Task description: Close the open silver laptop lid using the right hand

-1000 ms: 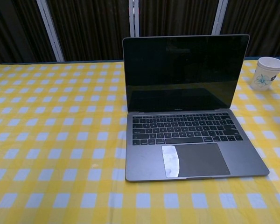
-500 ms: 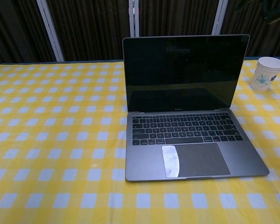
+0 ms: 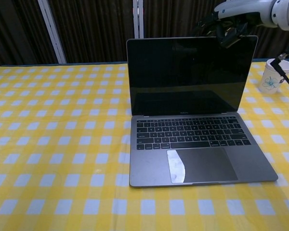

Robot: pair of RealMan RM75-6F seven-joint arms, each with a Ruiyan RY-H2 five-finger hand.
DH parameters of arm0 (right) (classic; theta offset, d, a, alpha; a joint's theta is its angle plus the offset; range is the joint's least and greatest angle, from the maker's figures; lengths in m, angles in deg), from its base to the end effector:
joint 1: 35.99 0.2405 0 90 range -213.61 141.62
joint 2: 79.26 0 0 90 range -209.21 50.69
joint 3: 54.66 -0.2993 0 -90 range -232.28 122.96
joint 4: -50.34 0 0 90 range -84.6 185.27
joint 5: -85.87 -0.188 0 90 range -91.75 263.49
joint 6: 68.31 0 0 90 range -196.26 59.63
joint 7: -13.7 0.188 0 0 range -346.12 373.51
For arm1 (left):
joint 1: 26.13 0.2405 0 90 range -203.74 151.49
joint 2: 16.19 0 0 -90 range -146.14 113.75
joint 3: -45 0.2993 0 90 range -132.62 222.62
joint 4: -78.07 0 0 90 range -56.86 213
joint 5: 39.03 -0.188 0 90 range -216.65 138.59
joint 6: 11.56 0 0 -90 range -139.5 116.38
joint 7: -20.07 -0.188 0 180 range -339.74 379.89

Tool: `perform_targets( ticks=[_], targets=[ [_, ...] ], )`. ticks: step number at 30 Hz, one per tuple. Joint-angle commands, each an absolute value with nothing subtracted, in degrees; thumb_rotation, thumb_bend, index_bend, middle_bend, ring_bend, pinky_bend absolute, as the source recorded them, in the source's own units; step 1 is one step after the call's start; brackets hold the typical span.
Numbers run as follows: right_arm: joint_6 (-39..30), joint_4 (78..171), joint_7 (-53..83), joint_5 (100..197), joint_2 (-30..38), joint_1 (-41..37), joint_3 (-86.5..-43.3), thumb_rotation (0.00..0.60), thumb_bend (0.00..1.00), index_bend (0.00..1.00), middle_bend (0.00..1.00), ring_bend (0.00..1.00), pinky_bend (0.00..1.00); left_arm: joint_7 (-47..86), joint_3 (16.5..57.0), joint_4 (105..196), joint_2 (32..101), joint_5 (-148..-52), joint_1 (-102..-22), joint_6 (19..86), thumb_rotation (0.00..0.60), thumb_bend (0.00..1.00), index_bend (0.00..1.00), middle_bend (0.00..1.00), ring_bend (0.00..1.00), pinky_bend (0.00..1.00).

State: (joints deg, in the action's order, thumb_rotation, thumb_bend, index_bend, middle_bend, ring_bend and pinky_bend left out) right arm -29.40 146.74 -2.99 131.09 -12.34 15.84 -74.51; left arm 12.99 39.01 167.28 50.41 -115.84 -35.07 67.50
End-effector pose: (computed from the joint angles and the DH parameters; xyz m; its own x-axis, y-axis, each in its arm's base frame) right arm -0.1137 -0.4599 0.1063 0.3594 -0.3470 0.8662 -0.9120 -0.3274 0.2472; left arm -0.3606 0.2612 0.1909 0.4873 0.0335 0.8726 0.8688 0.0826 -0.4883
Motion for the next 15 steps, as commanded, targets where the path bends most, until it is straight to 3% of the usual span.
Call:
perform_targets(
  ticks=[1, 15],
  targets=[
    [-28.82, 147.92, -4.34, 129.17, -12.37, 17.24, -73.22, 0.6, 1.0, 0.2, 0.29, 0.14, 0.2, 13.09, 39.01, 167.24, 50.38, -115.83, -35.1, 67.48, 0.6, 0.0, 0.0, 0.0, 0.0, 0.0],
    [-28.07, 154.92, -2.31, 128.23, -16.43, 18.72, -71.01, 0.6, 1.0, 0.22, 0.37, 0.22, 0.28, 13.11, 39.28, 167.19, 50.37, -115.76, -35.28, 67.19, 0.6, 0.0, 0.0, 0.0, 0.0, 0.0]
  ],
)
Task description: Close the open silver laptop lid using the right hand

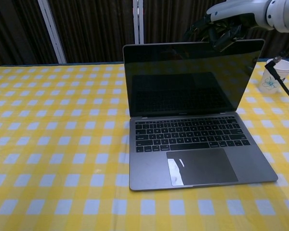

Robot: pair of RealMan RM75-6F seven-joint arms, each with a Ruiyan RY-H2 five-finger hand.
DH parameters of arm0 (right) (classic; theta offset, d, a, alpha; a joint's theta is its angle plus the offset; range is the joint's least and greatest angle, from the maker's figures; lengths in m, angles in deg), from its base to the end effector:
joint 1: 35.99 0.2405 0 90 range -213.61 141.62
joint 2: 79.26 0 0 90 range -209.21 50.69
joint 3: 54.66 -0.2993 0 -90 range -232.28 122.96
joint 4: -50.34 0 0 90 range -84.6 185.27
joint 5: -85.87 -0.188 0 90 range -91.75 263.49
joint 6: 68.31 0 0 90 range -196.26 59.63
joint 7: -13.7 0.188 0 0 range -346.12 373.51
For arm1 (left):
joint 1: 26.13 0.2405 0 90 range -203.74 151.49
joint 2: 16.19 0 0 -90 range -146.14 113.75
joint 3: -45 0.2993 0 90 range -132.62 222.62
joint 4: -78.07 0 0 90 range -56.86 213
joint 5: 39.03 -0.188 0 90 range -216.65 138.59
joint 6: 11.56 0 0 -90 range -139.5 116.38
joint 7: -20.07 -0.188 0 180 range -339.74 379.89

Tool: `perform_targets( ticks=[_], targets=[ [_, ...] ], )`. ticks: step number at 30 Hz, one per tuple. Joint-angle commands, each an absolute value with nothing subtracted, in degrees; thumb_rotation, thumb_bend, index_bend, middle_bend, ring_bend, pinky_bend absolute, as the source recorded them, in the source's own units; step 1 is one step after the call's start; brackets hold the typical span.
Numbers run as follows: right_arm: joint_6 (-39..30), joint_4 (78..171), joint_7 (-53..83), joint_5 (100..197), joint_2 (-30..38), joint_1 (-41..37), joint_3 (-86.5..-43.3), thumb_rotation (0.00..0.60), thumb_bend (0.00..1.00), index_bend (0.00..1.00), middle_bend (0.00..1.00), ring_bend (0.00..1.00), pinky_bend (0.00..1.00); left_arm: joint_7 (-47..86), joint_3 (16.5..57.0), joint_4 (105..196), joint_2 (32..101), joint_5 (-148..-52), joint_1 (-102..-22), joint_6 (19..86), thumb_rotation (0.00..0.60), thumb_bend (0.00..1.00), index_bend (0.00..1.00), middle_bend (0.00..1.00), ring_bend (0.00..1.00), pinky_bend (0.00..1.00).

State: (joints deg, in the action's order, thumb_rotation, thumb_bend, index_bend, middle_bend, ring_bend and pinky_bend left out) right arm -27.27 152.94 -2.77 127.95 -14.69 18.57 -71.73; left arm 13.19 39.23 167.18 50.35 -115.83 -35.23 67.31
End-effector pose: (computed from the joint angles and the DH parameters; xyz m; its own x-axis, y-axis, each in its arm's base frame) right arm -0.0950 -0.4429 0.1033 0.3424 -0.3921 0.8538 -0.9151 -0.3451 0.2085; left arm -0.3610 0.2615 0.1903 0.4868 0.0385 0.8726 0.8690 0.0801 -0.4883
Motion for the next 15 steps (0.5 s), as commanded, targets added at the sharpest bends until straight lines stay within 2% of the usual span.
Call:
perform_targets(
  ticks=[1, 15],
  targets=[
    [-28.28, 155.44, -2.27, 128.23, -16.9, 18.84, -70.78, 0.6, 1.0, 0.22, 0.37, 0.22, 0.28, 13.06, 39.32, 167.22, 50.39, -115.76, -35.3, 67.15, 0.6, 0.0, 0.0, 0.0, 0.0, 0.0],
    [-29.2, 164.6, -2.73, 134.91, -21.96, 18.39, -66.17, 0.6, 1.0, 0.24, 0.37, 0.22, 0.28, 12.87, 39.53, 167.49, 50.4, -115.97, -35.3, 67.4, 0.6, 0.0, 0.0, 0.0, 0.0, 0.0]
  ],
)
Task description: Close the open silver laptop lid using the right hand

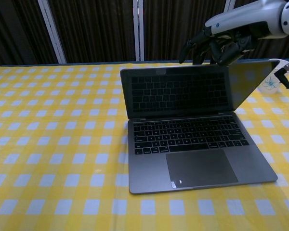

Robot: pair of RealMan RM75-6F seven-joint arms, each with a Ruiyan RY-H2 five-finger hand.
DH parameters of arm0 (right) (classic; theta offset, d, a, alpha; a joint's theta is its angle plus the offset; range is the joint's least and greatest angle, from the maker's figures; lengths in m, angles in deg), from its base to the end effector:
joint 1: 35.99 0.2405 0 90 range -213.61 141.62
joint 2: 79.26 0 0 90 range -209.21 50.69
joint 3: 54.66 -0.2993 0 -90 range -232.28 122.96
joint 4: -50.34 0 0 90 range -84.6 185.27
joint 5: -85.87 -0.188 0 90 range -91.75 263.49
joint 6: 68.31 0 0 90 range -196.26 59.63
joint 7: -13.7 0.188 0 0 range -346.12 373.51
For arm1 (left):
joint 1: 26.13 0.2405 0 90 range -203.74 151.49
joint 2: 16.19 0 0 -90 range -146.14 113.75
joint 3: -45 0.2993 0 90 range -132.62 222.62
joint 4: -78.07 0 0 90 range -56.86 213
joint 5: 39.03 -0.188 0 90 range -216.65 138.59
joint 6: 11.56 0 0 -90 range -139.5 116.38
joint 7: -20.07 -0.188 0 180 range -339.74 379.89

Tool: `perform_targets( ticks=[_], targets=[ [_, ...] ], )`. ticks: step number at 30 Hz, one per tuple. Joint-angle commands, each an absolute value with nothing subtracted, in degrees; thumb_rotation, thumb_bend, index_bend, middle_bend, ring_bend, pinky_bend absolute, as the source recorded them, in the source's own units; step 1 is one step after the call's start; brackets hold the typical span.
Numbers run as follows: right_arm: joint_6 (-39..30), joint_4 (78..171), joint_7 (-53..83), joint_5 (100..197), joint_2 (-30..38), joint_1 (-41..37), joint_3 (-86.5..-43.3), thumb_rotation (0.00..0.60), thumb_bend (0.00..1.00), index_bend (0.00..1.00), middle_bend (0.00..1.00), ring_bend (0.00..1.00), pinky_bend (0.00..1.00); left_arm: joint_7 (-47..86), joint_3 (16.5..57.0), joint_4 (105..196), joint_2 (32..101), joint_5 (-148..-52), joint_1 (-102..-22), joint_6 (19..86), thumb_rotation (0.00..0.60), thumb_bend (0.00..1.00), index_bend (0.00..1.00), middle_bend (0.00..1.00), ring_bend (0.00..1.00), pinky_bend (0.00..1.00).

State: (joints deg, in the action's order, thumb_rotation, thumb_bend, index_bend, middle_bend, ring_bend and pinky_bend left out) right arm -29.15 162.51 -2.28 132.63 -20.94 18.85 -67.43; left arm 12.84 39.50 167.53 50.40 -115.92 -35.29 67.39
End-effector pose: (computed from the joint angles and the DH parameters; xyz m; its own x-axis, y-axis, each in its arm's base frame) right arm -0.0859 -0.3989 0.1054 0.4301 -0.4576 0.7782 -0.8692 -0.4428 0.2200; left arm -0.3597 0.2609 0.1884 0.4872 0.0425 0.8723 0.8690 0.0760 -0.4890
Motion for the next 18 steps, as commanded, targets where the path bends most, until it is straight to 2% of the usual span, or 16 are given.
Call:
perform_targets(
  ticks=[1, 9, 18],
  targets=[
    [-29.11, 165.27, -2.76, 135.81, -22.17, 18.18, -65.84, 0.6, 1.0, 0.24, 0.37, 0.22, 0.28, 12.9, 39.54, 167.49, 50.4, -115.98, -35.3, 67.41, 0.6, 0.0, 0.0, 0.0, 0.0, 0.0],
    [-27.02, 168.15, -4.93, 146.18, -21.95, 15.21, -61.25, 0.6, 1.0, 0.25, 0.37, 0.22, 0.28, 13.22, 39.66, 167.55, 50.29, -116.07, -35.31, 67.35, 0.6, 0.0, 0.0, 0.0, 0.0, 0.0],
    [-23.61, 164.27, -7.36, 161.34, -18.14, 10.85, -55.17, 0.6, 1.0, 0.25, 0.37, 0.22, 0.29, 13.24, 39.8, 167.64, 50.4, -116.26, -35.35, 67.36, 0.6, 0.0, 0.0, 0.0, 0.0, 0.0]
  ],
)
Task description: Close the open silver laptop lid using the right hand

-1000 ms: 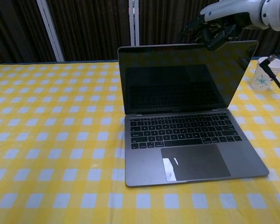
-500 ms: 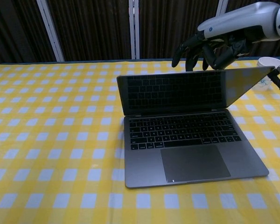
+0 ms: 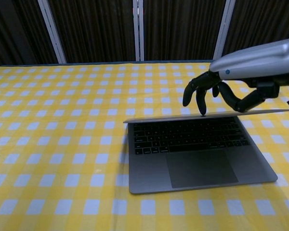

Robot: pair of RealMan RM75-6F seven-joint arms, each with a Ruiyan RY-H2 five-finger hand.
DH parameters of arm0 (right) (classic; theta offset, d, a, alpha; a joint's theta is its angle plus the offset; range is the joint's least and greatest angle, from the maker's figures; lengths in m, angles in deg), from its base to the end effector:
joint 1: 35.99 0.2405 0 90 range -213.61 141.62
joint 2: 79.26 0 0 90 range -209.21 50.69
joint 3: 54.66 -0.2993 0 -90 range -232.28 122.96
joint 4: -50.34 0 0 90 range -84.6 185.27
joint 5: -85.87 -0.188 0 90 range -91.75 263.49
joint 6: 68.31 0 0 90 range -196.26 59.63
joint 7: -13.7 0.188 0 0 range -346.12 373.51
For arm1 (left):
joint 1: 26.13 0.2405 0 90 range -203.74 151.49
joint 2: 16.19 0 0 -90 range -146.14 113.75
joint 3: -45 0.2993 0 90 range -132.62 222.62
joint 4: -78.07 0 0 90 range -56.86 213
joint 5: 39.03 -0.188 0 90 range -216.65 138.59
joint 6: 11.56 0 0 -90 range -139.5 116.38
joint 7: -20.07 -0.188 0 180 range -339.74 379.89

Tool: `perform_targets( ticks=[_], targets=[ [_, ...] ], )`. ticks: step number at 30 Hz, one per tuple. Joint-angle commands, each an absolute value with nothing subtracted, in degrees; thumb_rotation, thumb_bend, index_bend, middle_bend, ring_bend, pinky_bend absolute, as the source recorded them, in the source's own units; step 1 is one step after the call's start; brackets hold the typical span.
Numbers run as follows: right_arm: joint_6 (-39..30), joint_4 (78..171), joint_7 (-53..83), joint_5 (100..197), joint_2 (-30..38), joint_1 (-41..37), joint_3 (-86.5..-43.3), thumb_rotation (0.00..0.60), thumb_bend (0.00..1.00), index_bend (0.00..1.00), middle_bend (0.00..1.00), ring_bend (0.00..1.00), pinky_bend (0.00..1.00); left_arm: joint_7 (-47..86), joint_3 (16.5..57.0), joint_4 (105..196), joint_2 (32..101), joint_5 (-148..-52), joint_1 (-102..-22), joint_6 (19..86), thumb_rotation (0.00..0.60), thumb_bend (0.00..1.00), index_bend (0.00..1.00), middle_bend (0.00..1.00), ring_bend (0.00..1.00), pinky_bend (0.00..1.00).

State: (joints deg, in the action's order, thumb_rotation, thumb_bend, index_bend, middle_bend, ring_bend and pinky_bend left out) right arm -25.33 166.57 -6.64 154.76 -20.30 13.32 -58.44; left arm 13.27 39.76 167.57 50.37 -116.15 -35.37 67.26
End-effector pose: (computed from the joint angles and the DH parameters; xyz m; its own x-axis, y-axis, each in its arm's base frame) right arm -0.1060 -0.3379 0.0816 0.6501 -0.3535 0.6726 -0.6822 -0.6613 0.3119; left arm -0.3592 0.2606 0.1870 0.4816 0.0476 0.8751 0.8723 0.0704 -0.4839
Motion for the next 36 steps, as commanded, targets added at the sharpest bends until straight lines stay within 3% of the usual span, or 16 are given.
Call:
perform_targets(
  ticks=[1, 15, 28, 36],
  targets=[
    [-23.35, 163.51, -7.18, 163.23, -17.64, 10.3, -54.33, 0.6, 1.0, 0.25, 0.37, 0.22, 0.29, 13.17, 39.81, 167.67, 50.42, -116.31, -35.35, 67.41, 0.6, 0.0, 0.0, 0.0, 0.0, 0.0],
    [-21.65, 152.85, -3.64, 173.74, -11.63, 6.47, -49.17, 0.6, 1.0, 0.25, 0.36, 0.22, 0.29, 12.97, 40.11, 167.61, 50.68, -116.25, -35.45, 67.01, 0.6, 0.0, 0.0, 0.0, 0.0, 0.0],
    [-19.84, 146.14, 1.55, 178.21, -8.05, 4.38, -47.19, 0.6, 1.0, 0.25, 0.36, 0.22, 0.29, 12.78, 40.27, 167.27, 51.2, -116.26, -35.53, 66.87, 0.6, 0.0, 0.0, 0.0, 0.0, 0.0],
    [-10.73, 147.4, 3.18, 185.24, -12.13, 3.25, -48.47, 0.6, 1.0, 0.25, 0.35, 0.22, 0.29, 12.93, 40.2, 167.43, 51.11, -116.16, -35.5, 66.93, 0.6, 0.0, 0.0, 0.0, 0.0, 0.0]
  ],
)
